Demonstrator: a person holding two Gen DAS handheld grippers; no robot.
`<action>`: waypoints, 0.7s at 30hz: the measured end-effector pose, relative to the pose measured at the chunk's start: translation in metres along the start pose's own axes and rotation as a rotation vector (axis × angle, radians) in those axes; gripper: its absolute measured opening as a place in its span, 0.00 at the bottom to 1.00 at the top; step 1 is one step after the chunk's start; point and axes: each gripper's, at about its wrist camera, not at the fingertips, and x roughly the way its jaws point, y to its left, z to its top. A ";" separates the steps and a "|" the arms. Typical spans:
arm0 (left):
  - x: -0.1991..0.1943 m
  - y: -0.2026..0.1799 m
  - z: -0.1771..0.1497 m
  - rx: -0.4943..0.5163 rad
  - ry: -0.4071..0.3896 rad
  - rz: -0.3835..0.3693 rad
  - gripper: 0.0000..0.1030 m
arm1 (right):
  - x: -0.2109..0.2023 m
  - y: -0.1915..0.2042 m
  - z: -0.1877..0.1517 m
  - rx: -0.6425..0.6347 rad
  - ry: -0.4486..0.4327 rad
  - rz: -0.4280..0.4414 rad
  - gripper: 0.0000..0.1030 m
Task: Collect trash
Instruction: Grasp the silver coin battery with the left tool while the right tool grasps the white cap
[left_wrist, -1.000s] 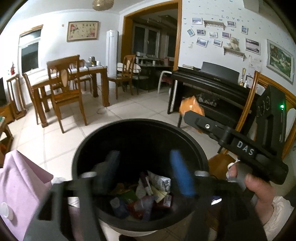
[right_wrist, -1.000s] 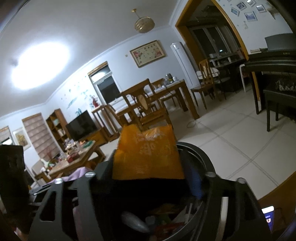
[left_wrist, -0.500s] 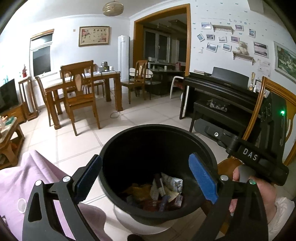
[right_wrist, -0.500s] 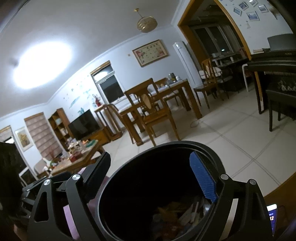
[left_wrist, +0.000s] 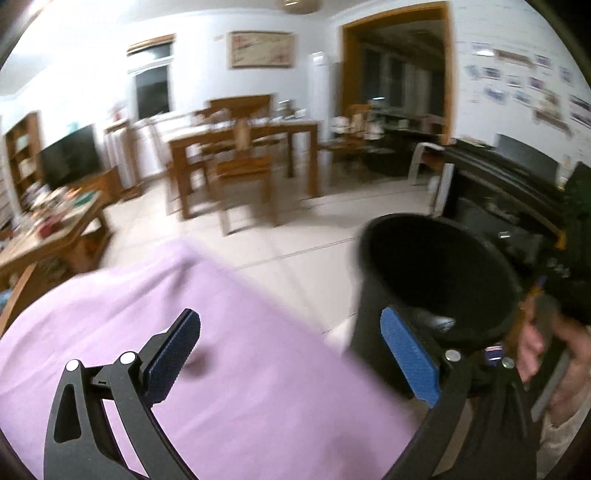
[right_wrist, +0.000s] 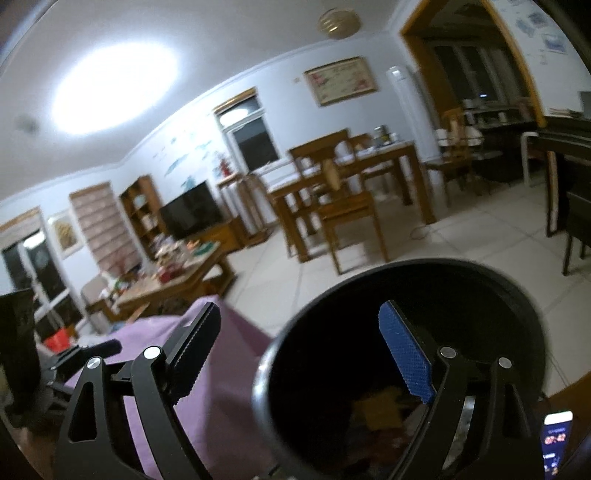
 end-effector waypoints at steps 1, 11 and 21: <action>-0.002 0.014 -0.005 -0.019 0.014 0.034 0.95 | 0.007 0.011 -0.002 -0.015 0.021 0.020 0.84; 0.001 0.135 -0.051 -0.211 0.234 0.252 0.81 | 0.082 0.142 -0.025 -0.203 0.304 0.213 0.72; 0.001 0.150 -0.048 -0.186 0.263 0.234 0.50 | 0.139 0.233 -0.052 -0.357 0.502 0.226 0.67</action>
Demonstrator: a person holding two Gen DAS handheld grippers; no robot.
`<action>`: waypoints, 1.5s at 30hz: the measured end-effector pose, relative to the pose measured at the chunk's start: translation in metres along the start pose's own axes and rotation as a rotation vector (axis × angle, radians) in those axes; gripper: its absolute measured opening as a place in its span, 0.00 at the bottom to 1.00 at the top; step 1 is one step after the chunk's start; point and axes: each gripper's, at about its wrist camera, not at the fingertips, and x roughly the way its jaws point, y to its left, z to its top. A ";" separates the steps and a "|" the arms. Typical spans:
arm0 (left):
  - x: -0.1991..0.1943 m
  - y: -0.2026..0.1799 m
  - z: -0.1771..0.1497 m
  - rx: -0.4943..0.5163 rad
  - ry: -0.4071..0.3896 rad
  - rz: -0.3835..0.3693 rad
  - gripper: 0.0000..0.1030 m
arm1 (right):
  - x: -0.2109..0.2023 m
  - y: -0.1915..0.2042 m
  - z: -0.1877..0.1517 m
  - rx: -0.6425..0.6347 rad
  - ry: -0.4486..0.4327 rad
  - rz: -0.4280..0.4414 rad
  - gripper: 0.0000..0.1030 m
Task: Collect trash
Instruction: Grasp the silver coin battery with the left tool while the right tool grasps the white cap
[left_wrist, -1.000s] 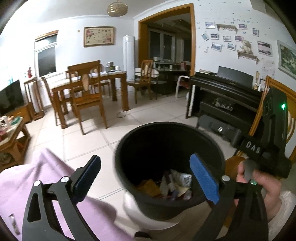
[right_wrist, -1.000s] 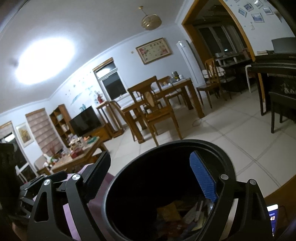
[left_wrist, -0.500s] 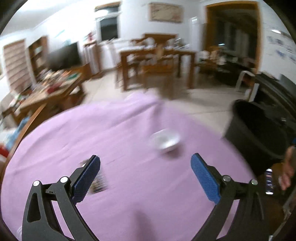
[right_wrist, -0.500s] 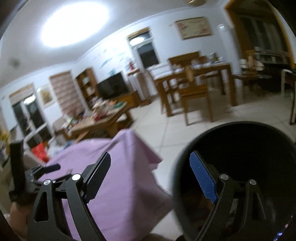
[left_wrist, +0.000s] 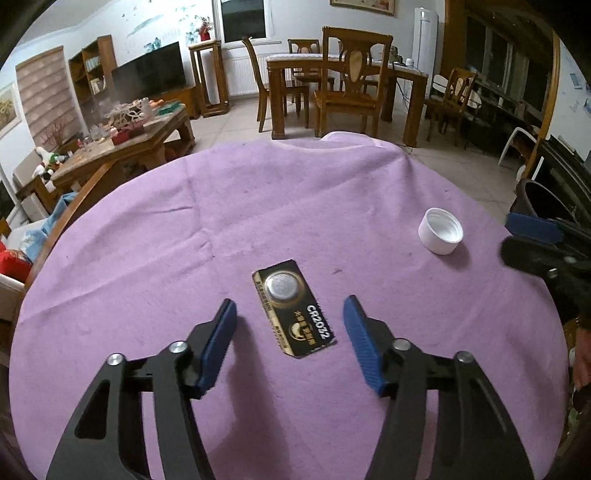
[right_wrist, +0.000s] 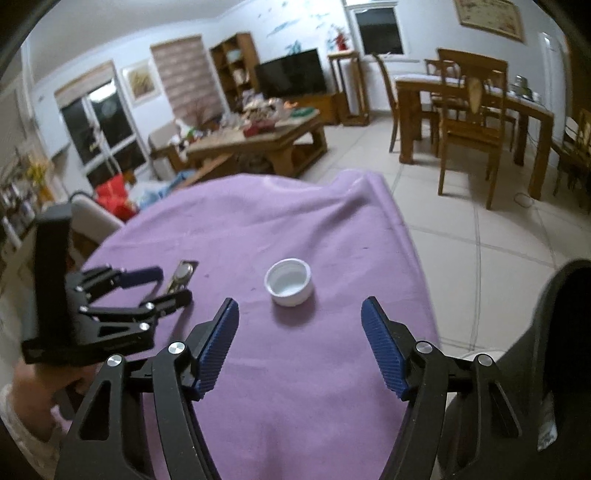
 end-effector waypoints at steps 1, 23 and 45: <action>-0.001 0.002 0.001 0.004 -0.003 0.003 0.48 | 0.005 0.004 0.001 -0.011 0.011 -0.008 0.66; -0.013 0.019 -0.006 -0.018 -0.090 -0.030 0.27 | 0.020 -0.002 0.010 -0.020 -0.039 0.068 0.35; 0.019 0.010 0.010 0.051 -0.002 -0.046 0.46 | -0.062 -0.067 -0.038 0.140 -0.125 0.127 0.35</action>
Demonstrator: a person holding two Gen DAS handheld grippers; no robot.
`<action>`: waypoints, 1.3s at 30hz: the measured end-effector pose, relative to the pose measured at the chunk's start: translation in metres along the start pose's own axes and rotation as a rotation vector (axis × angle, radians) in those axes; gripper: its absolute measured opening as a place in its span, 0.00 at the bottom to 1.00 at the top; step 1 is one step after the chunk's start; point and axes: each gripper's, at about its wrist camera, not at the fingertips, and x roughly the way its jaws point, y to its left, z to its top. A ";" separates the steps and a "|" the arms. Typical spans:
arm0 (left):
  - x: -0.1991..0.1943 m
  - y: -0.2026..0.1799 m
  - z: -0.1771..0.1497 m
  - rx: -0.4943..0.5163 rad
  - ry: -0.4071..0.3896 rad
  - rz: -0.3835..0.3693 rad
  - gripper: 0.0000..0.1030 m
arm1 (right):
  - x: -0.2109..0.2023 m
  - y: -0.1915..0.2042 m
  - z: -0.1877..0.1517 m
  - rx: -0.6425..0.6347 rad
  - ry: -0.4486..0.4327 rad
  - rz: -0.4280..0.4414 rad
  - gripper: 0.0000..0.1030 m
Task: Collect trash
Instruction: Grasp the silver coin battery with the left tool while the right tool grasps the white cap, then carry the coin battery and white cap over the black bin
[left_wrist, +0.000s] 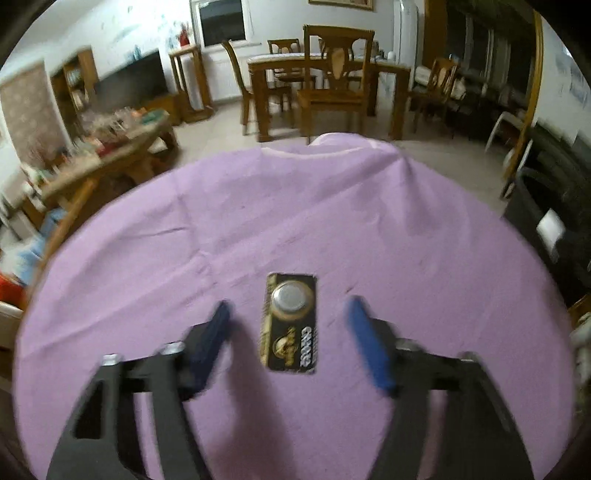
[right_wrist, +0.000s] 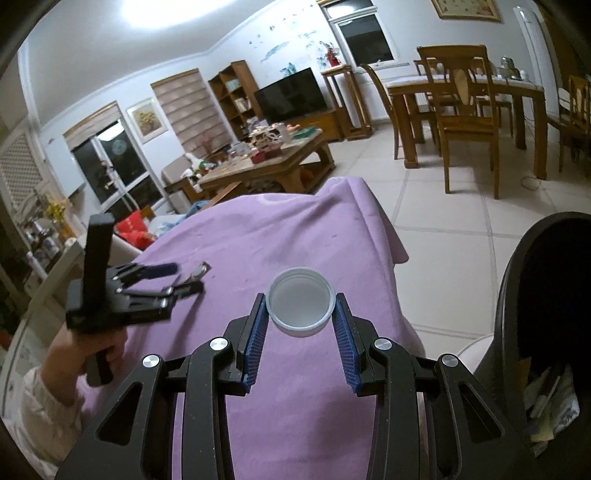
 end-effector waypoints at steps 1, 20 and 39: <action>0.001 0.002 0.001 0.005 -0.003 0.018 0.42 | 0.002 0.004 -0.002 0.000 -0.002 0.001 0.35; -0.082 -0.113 0.038 0.098 -0.306 -0.296 0.27 | -0.122 -0.071 0.005 0.169 -0.381 -0.171 0.35; -0.044 -0.325 0.042 0.357 -0.292 -0.625 0.27 | -0.241 -0.187 -0.056 0.316 -0.570 -0.498 0.35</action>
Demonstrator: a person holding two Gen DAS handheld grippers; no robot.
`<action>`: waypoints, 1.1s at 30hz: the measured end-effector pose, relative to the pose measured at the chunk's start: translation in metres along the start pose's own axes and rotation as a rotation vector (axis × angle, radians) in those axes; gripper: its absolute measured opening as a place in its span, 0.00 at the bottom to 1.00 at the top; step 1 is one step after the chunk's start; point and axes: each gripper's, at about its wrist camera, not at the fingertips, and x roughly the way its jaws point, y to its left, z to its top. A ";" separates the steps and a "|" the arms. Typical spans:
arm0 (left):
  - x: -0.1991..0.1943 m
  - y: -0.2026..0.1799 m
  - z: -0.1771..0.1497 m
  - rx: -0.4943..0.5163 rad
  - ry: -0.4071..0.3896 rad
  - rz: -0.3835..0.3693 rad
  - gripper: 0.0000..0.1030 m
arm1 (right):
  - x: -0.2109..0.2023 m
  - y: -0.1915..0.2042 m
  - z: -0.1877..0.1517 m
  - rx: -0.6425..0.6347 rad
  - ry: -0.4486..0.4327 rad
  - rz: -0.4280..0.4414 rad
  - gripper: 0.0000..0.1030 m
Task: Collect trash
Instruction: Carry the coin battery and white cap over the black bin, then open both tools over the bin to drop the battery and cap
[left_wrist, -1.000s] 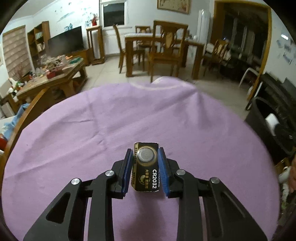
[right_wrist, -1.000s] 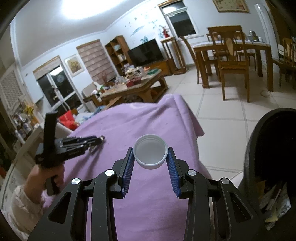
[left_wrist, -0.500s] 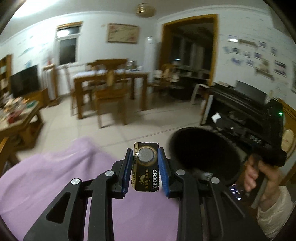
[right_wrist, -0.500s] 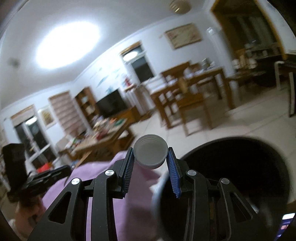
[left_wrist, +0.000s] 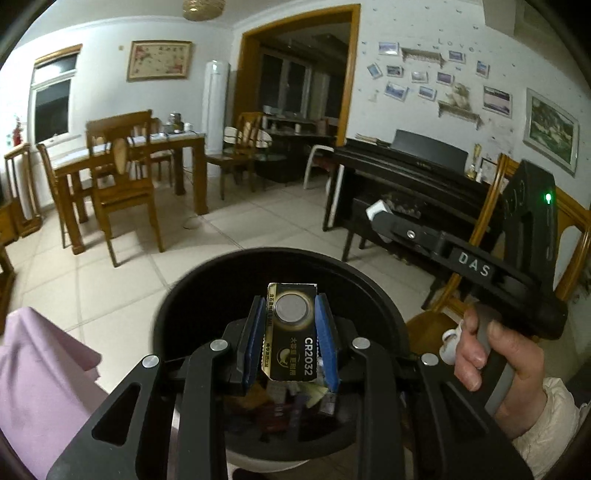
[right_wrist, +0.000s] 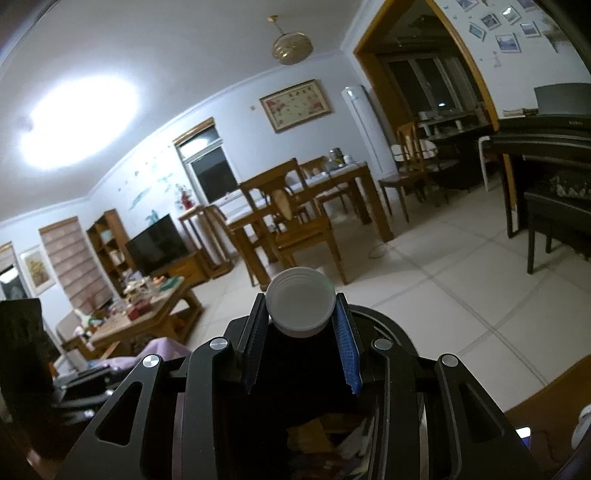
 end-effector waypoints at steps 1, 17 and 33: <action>0.003 -0.001 -0.002 0.002 0.007 -0.002 0.27 | 0.002 -0.003 -0.001 0.003 0.001 -0.002 0.35; 0.019 -0.025 -0.004 0.035 0.040 0.010 0.27 | 0.033 0.006 -0.016 -0.010 0.043 0.011 0.35; -0.007 -0.036 0.009 0.059 -0.063 0.088 0.95 | 0.030 0.008 -0.016 0.011 0.009 0.028 0.74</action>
